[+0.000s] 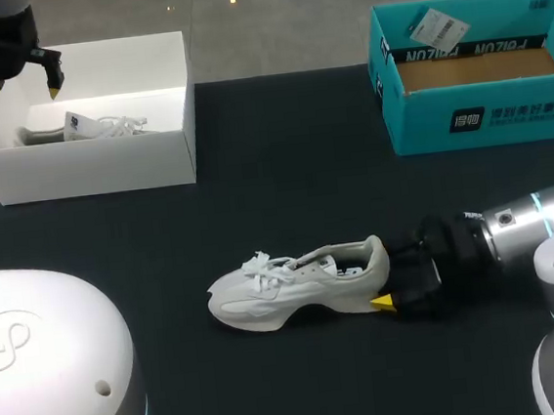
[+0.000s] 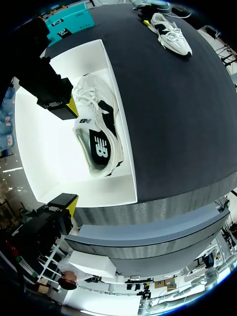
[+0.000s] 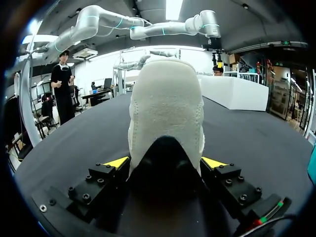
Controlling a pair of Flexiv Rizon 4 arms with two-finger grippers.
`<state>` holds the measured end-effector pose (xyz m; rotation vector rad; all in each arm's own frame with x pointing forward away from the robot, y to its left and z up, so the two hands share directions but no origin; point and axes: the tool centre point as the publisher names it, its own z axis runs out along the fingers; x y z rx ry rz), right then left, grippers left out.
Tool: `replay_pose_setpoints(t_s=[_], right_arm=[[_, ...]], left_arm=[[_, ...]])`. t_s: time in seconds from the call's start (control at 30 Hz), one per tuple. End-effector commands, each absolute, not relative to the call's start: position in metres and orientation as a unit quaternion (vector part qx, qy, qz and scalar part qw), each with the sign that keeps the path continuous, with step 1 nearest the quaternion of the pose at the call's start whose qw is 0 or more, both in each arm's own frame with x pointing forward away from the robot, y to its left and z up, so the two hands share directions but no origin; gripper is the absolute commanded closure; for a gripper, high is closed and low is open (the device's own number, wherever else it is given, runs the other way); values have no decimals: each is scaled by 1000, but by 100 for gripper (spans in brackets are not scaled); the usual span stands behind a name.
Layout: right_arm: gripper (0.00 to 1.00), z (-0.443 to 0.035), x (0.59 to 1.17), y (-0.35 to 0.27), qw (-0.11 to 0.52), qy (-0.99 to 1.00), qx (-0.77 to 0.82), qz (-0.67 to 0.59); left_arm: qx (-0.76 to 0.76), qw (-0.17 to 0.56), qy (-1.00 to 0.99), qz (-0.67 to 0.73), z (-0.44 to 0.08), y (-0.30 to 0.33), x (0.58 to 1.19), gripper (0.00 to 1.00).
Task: Take the shoe out of the shoebox, open the shoe tongue, remove and reinsert the insole, then place the shoe into the shoebox
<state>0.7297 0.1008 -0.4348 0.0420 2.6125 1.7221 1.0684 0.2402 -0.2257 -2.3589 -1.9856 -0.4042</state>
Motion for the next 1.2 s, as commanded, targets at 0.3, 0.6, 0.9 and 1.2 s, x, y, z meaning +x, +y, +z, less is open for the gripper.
replay_pose_setpoints(t_s=[0.3, 0.6, 0.9, 1.2], right_arm=[[100, -442, 730, 104, 6, 836, 14, 549], [100, -442, 730, 104, 6, 836, 14, 549], [100, -442, 730, 104, 6, 836, 14, 549], [100, -442, 730, 104, 6, 836, 14, 549]], left_arm=[[-756, 2, -647, -98, -199, 219, 1029, 0], [-661, 45, -743, -91, -187, 200, 996, 0], [-661, 45, -743, -91, -187, 200, 996, 0], [-661, 45, -743, -91, -187, 200, 996, 0]])
